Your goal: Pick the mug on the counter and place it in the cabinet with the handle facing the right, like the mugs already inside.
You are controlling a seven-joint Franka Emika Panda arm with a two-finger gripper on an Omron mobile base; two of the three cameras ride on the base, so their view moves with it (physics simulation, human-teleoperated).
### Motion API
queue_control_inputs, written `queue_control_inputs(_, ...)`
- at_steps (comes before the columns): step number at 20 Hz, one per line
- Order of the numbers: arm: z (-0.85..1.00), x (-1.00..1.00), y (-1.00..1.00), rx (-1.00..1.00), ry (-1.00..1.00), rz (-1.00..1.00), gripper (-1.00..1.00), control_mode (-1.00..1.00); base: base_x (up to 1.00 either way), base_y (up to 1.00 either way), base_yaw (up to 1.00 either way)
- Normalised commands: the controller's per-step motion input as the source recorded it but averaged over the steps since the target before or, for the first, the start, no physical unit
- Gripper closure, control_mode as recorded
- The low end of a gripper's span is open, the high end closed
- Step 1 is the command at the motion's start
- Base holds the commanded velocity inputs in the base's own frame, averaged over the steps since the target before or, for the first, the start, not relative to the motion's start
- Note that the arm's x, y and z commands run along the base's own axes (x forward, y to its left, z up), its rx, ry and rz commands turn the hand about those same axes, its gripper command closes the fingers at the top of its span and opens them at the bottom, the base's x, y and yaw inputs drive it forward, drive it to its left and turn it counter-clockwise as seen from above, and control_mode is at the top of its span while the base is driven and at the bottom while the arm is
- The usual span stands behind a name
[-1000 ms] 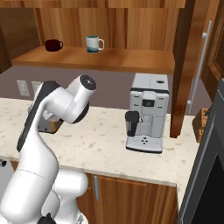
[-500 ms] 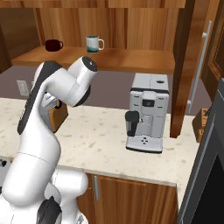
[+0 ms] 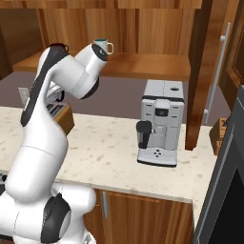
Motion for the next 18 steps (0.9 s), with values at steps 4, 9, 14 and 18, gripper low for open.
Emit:
queue_control_inputs(4, 0.71, 0.21, 0.07, 0.00, 0.00, 0.02, 1.00, -1.00, 0.00, 0.00, 0.00)
queue_control_inputs(9, 0.47, 0.37, 0.11, 0.00, 0.00, 0.02, 1.00, -1.00, 0.00, 0.00, 0.00)
queue_control_inputs(14, 0.00, 0.68, 0.04, 0.04, 0.00, 0.00, 1.00, -1.00, 0.00, 0.00, 0.00)
queue_control_inputs(18, 0.00, 0.64, 0.00, 0.06, -0.01, 0.00, 1.00, -1.00, 0.00, 0.00, 0.00)
